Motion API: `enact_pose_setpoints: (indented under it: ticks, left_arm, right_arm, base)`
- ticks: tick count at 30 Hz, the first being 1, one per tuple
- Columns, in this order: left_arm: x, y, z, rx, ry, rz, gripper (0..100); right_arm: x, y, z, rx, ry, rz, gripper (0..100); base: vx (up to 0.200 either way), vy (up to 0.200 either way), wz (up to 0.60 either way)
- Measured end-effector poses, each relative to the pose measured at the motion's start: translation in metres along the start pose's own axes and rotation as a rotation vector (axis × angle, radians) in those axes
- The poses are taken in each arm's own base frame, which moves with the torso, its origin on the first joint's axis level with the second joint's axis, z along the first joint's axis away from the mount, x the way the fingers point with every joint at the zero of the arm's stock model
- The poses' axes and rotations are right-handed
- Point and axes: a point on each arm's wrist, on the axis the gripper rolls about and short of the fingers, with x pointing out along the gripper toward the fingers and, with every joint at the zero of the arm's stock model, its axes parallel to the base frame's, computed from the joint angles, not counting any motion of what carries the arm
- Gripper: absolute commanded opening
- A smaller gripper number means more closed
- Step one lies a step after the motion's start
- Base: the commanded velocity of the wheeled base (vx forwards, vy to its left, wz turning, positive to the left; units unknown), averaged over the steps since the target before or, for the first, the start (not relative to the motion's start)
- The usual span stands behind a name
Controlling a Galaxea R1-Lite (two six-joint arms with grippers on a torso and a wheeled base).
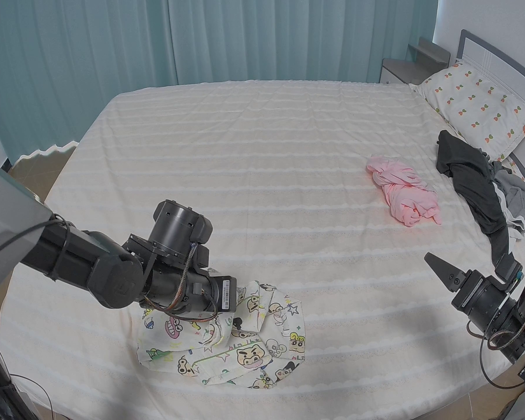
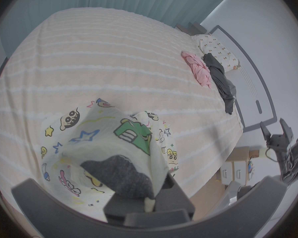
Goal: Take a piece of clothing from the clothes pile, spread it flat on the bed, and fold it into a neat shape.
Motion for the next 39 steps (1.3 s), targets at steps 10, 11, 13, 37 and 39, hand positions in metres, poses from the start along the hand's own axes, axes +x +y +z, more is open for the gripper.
enact_pose_setpoints:
  ticks: [10,11,13,37,39]
  left_arm:
    - [0.018,-0.01,-0.004,-0.059,0.008,-0.031,100]
    - [0.018,-0.011,-0.004,-0.059,0.01,-0.033,100]
    - [0.019,-0.012,-0.005,-0.057,0.012,-0.035,100]
    - [-0.048,0.027,-0.043,-0.123,-0.038,0.0,100]
    - [-0.058,0.031,-0.051,-0.127,-0.067,-0.01,100]
  right_arm:
    - [0.0,0.0,-0.001,-0.001,0.002,-0.001,100]
    - [0.0,0.0,-0.001,-0.001,0.002,-0.001,100]
    - [0.0,0.0,-0.001,-0.001,0.003,-0.001,100]
    - [0.0,-0.002,-0.007,-0.018,0.061,-0.022,100]
    - [0.0,-0.001,-0.009,-0.021,0.073,-0.015,100]
  base:
    - [0.0,0.0,0.0]
    - [0.0,0.0,0.0]
    - [0.0,0.0,0.0]
    - [-0.042,0.0,0.0]
    - [-0.2,0.0,0.0]
